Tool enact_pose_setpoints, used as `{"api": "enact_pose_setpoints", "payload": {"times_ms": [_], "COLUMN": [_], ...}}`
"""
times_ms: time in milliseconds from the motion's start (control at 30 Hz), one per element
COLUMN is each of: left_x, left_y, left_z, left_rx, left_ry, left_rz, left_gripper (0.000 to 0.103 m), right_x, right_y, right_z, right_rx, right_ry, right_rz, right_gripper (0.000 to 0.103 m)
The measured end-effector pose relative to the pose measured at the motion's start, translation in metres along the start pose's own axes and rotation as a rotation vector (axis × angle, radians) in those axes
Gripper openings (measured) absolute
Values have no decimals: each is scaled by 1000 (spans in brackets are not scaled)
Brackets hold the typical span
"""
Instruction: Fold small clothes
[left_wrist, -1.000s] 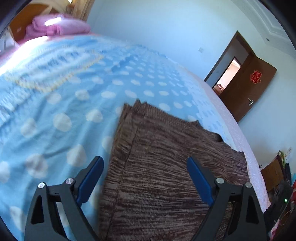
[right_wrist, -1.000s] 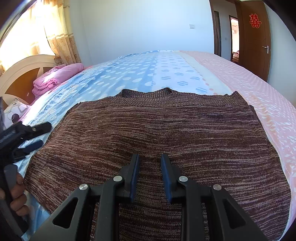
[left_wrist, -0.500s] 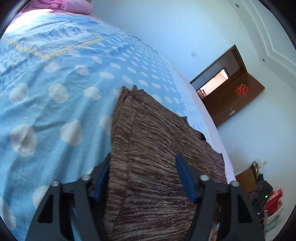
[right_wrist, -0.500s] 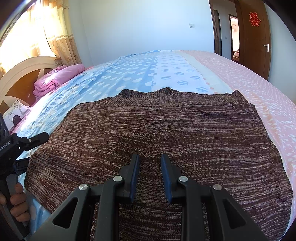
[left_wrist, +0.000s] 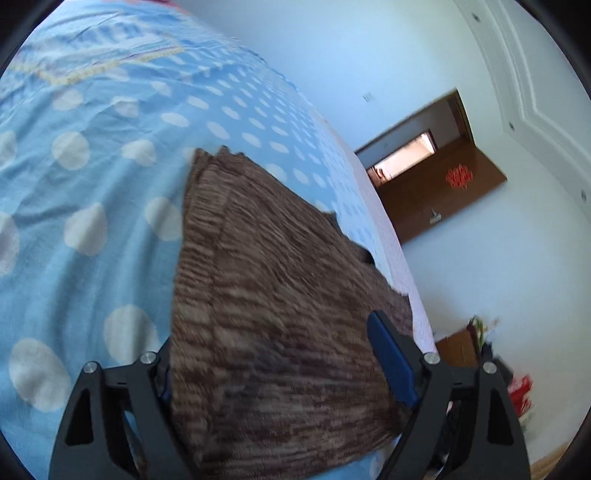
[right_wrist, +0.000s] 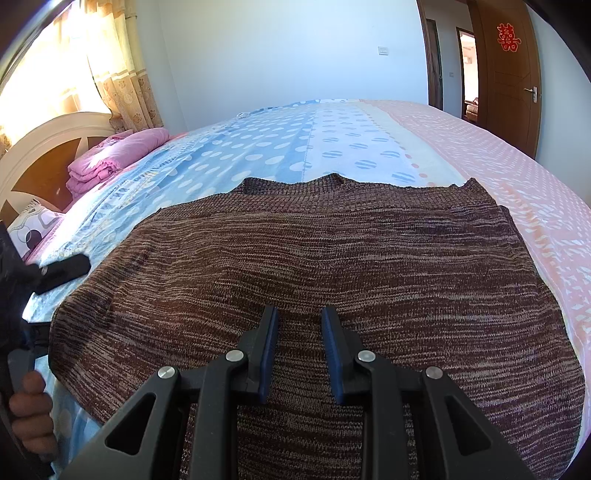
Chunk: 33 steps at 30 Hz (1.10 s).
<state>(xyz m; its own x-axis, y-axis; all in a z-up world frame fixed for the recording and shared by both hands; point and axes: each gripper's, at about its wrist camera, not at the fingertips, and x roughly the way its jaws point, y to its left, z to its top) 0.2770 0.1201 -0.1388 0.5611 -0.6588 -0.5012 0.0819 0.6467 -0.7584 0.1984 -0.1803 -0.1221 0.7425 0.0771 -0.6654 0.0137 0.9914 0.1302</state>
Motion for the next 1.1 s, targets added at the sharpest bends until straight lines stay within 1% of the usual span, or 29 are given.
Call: {"api": "enact_pose_setpoints", "payload": {"times_ms": [67,167,200,233,267,300,333,367,433,467,500,600,633,667,700,767,867,967,1000,1033,1100], "left_x": [1,8,10,12,13,15,15,13,10,10,11,14,12,11,11,15,36,69,72,71,72], "left_y": [3,5,5,4,3,4,10,17,31,32,30,5,-8,-21,-35,-70,-102,-111,-117,-122,-121], "left_z": [13,26,28,27,25,23,21,20,23,24,25,24,22,20,18,6,-18,-48,-52,-54,-55], "left_rx": [-49,-58,-57,-41,-15,-2,-14,-46,-127,-135,-121,0,44,86,139,296,477,599,639,666,674], "left_ry": [-16,-41,-39,-35,-28,-18,-12,-24,-37,-41,-42,-59,-77,-93,-109,-123,-83,-2,1,-8,0], "left_rz": [-4,38,45,55,60,60,63,69,27,28,45,144,164,166,168,203,248,332,361,368,367], "left_gripper": [87,87,84,76,60,49,31,17,14,13,13,12,12,12,12,12,12,12,13,15,15], "right_x": [0,0,0,0,0,0,0,0,0,0,0,0,0,0,0,0,0,0,0,1,1], "right_y": [0,0,0,0,0,0,0,0,0,0,0,0,0,0,0,0,-2,-5,-6,-8,-13], "right_z": [0,0,0,0,0,0,0,0,0,0,0,0,0,0,0,0,0,0,0,0,1], "right_rx": [0,0,1,1,1,0,1,1,1,1,1,1,2,2,2,4,10,23,31,39,61], "right_ry": [0,0,0,0,0,0,0,0,0,0,0,0,0,0,0,0,-1,-1,0,1,2], "right_rz": [-1,0,1,1,1,0,1,1,1,0,0,1,2,1,1,2,9,21,29,36,58], "right_gripper": [25,25,25,25,25,25,26,26,26,26,26,26,26,26,26,26,26,26,26,26,27]}}
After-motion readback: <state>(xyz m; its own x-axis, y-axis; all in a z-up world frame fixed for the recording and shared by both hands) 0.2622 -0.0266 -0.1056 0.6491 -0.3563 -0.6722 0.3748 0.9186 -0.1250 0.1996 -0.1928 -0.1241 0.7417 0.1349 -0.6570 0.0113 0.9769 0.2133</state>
